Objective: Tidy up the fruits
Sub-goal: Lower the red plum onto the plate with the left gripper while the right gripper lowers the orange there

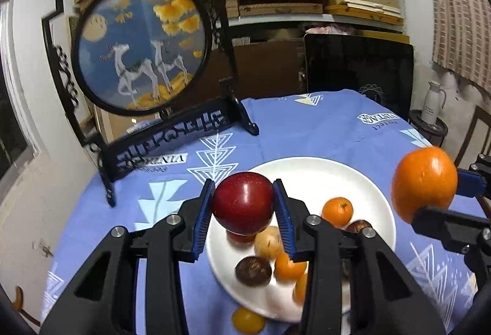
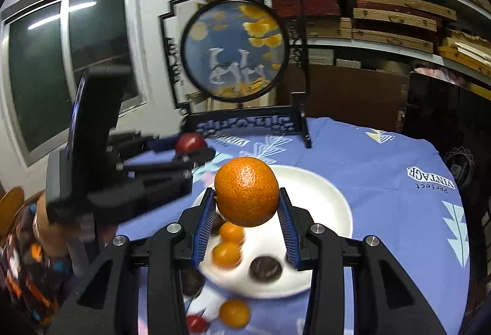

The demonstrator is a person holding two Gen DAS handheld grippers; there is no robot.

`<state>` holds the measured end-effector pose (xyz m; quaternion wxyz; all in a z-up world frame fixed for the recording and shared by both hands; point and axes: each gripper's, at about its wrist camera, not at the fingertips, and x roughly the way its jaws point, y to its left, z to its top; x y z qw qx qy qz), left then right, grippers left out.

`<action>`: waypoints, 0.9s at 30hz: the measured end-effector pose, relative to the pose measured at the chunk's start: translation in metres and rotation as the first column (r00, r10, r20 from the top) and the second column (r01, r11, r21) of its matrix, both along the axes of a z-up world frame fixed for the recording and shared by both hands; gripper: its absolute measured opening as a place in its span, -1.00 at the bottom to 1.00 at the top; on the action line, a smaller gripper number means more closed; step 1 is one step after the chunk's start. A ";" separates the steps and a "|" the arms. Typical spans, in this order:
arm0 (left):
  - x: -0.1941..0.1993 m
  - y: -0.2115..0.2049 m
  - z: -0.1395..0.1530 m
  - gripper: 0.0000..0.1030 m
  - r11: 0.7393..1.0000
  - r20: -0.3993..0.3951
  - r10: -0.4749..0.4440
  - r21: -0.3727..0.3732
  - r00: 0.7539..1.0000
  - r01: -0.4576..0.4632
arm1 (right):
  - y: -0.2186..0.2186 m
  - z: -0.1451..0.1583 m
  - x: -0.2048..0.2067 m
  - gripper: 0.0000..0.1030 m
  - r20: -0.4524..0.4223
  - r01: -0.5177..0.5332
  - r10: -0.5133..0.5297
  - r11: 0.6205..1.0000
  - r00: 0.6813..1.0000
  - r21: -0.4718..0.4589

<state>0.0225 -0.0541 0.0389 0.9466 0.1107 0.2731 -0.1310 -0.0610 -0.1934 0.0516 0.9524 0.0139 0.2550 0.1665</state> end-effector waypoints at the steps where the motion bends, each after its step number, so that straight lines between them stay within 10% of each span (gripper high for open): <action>1: 0.005 -0.001 -0.004 -0.27 1.000 -0.011 0.005 -0.003 1.000 -0.005 | -0.001 -0.002 0.009 -0.20 -0.007 0.002 -0.001 1.000 1.000 0.017; 27: 0.033 0.002 -0.048 -0.26 0.999 -0.102 0.012 0.041 0.995 -0.008 | -0.002 -0.045 0.050 -0.19 -0.095 0.020 -0.012 0.996 0.995 0.083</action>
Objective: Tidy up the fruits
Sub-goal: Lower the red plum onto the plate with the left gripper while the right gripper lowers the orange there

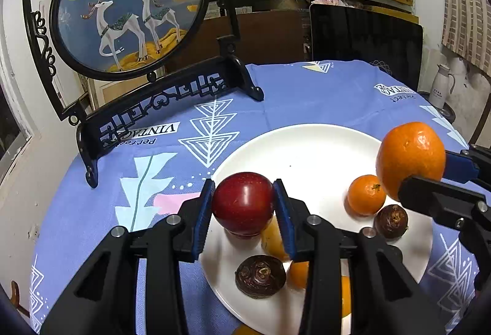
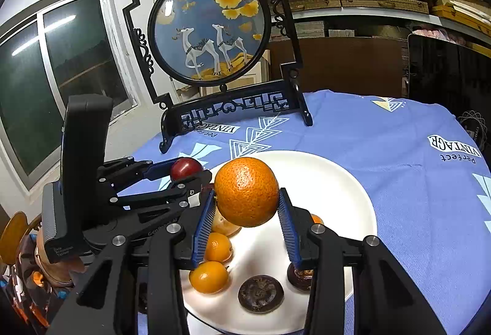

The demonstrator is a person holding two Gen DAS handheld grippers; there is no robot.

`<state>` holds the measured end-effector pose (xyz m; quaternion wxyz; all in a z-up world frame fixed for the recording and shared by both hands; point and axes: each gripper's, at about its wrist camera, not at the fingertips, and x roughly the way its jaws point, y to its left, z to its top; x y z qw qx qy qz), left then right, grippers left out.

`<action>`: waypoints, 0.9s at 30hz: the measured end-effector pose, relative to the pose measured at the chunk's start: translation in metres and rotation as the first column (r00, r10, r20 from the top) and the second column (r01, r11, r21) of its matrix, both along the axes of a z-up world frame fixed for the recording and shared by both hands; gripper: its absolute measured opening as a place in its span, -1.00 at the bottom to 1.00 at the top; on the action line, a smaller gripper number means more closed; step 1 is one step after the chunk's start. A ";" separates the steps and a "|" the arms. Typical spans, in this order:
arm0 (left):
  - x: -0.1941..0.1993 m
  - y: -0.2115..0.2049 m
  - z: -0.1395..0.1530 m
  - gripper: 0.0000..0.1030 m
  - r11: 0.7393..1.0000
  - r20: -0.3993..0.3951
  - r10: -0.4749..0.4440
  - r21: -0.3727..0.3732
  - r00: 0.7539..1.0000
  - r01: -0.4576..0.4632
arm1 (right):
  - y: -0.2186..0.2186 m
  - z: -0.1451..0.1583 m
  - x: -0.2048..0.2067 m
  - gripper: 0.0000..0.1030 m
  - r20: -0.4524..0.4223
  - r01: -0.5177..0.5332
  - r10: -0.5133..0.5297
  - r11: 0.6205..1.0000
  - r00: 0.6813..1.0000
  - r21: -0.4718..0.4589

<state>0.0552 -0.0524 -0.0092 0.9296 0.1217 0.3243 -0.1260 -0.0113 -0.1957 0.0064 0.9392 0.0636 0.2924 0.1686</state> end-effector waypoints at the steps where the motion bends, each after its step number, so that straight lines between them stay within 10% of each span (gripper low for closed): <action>1: 0.000 0.000 0.000 -0.26 1.000 -0.001 0.000 0.001 1.000 0.000 | 0.001 0.000 0.000 -0.19 0.000 0.000 0.000 1.000 1.000 -0.002; 14: -0.001 -0.002 0.000 -0.25 1.000 0.015 -0.001 0.000 1.000 0.001 | 0.003 -0.015 0.010 -0.18 -0.023 0.046 -0.047 0.998 0.999 -0.037; 17: -0.001 -0.001 0.001 -0.12 1.000 0.017 0.003 0.001 1.000 -0.003 | -0.002 -0.014 0.006 0.29 0.020 0.098 -0.098 0.994 0.995 -0.039; 27: -0.002 -0.001 0.000 0.08 1.000 0.020 0.003 0.006 1.000 -0.003 | -0.003 -0.017 0.009 0.30 -0.001 0.089 -0.089 0.995 0.996 -0.038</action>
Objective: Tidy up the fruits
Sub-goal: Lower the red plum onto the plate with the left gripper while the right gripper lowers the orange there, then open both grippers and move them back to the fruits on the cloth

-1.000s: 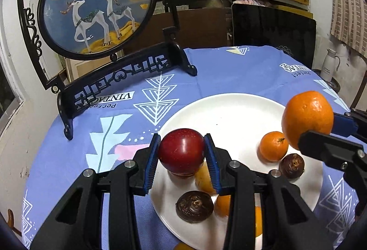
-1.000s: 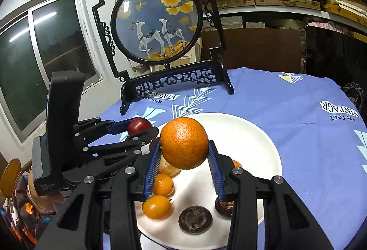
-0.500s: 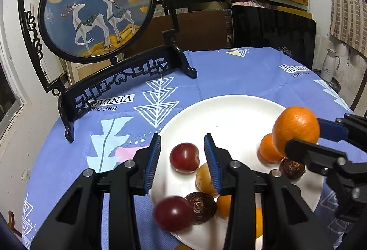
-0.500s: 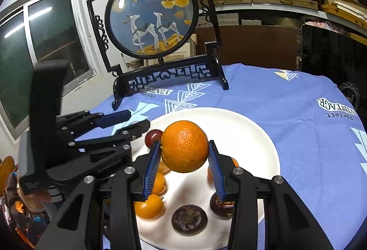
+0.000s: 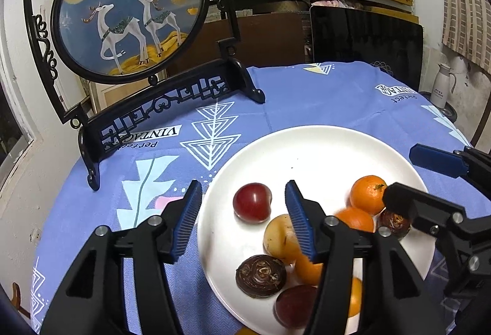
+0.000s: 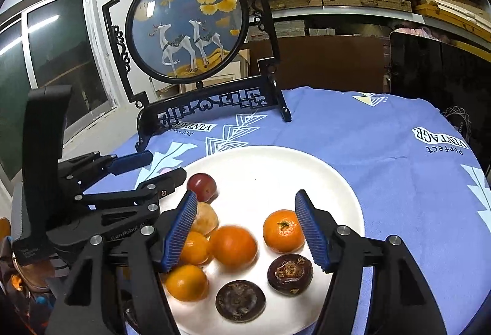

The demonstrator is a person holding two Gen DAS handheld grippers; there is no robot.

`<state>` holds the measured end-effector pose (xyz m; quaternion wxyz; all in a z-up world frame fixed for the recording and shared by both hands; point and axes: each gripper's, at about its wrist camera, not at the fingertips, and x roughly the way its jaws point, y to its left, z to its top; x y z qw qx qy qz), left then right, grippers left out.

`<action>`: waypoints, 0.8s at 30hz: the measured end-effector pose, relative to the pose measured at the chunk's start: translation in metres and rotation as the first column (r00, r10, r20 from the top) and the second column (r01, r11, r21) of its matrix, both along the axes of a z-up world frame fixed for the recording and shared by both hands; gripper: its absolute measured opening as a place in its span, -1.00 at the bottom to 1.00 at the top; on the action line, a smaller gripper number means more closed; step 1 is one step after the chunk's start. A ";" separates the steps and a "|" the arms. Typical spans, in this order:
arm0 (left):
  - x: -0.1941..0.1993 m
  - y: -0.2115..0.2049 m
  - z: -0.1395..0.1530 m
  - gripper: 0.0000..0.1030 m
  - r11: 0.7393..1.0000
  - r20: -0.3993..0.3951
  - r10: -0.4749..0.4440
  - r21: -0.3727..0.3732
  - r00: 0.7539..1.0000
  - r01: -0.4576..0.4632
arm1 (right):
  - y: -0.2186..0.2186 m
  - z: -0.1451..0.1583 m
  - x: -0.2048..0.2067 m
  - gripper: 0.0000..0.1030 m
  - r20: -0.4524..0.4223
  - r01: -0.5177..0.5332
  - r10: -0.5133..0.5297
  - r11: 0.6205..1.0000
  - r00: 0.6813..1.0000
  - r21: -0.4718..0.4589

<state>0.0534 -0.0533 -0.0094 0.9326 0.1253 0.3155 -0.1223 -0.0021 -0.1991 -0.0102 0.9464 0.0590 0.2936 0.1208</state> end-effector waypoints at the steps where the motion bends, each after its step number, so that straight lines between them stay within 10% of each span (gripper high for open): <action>1: 0.000 0.001 0.000 0.10 1.000 0.000 0.000 0.000 1.000 0.000 | 0.000 -0.001 0.000 0.31 -0.004 -0.002 0.002 1.000 1.000 -0.001; 18: -0.031 0.022 0.023 0.67 0.999 0.072 -0.010 -0.037 0.997 0.013 | 0.008 0.011 -0.044 0.49 -0.033 -0.080 0.081 0.995 0.996 0.052; 24: -0.090 0.061 0.014 0.68 0.996 0.018 -0.068 -0.058 0.998 0.069 | 0.014 -0.017 -0.120 0.49 -0.133 -0.169 0.144 0.966 0.981 -0.197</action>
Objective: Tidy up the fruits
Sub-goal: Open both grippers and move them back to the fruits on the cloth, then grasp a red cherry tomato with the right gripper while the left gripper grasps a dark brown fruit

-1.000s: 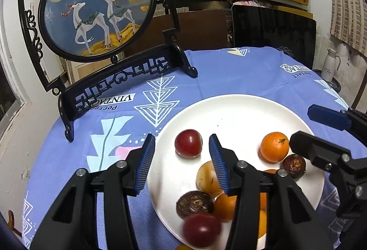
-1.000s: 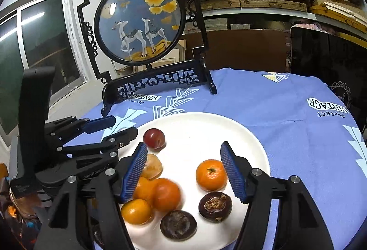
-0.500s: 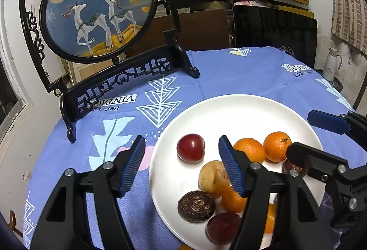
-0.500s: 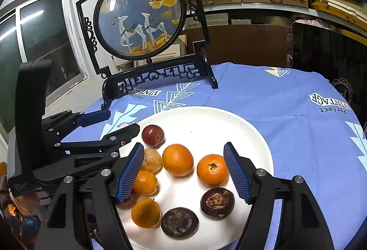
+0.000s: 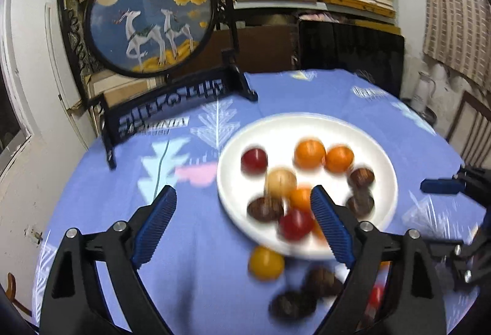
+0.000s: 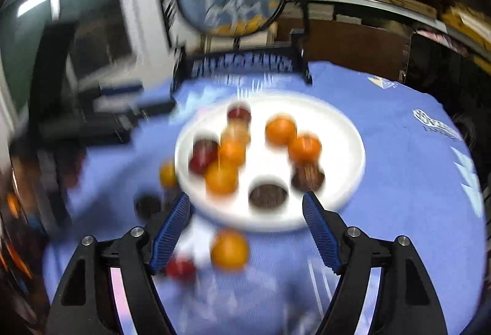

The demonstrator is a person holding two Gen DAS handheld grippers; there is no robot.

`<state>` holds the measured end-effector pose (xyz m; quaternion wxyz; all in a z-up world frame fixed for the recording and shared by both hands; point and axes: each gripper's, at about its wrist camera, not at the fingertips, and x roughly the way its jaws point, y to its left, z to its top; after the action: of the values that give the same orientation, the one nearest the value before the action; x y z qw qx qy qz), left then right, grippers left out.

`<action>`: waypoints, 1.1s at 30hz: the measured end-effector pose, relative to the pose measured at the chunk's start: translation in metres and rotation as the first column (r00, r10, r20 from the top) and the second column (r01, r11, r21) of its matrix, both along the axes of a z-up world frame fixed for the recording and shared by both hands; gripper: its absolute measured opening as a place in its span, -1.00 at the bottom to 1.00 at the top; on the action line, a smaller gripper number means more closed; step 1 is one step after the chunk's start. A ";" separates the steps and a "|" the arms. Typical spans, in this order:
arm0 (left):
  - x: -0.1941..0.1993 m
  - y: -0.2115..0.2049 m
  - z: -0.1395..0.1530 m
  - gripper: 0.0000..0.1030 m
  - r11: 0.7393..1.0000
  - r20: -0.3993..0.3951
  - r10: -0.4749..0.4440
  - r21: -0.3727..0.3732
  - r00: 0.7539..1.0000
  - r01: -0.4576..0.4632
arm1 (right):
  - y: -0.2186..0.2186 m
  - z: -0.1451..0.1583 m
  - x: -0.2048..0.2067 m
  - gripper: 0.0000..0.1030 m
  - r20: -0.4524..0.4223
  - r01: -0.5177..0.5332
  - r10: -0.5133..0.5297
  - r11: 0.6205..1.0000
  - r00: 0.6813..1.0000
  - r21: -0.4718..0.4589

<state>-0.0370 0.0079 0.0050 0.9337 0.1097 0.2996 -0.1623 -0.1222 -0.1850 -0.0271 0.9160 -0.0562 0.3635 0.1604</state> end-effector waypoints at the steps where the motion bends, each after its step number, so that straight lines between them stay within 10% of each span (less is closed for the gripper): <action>1: -0.008 0.005 -0.002 0.71 1.000 -0.007 -0.003 0.001 1.000 0.003 | 0.001 -0.005 -0.008 0.48 -0.008 -0.008 0.007 0.999 1.000 -0.032; 14: -0.110 0.029 -0.047 0.79 0.988 -0.137 -0.115 0.085 0.984 0.127 | 0.064 -0.048 -0.027 -0.35 -0.105 -0.242 0.227 0.955 0.968 -0.173; 33: -0.092 -0.071 -0.075 0.79 0.963 -0.241 -0.218 0.101 0.946 0.248 | 0.000 -0.039 -0.076 -0.45 -0.123 -0.143 0.131 0.986 0.984 -0.089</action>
<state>-0.1288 -0.0629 -0.0700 0.8583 0.1858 0.3995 -0.2632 -0.1982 -0.1851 -0.0664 0.8761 -0.1161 0.4191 0.2081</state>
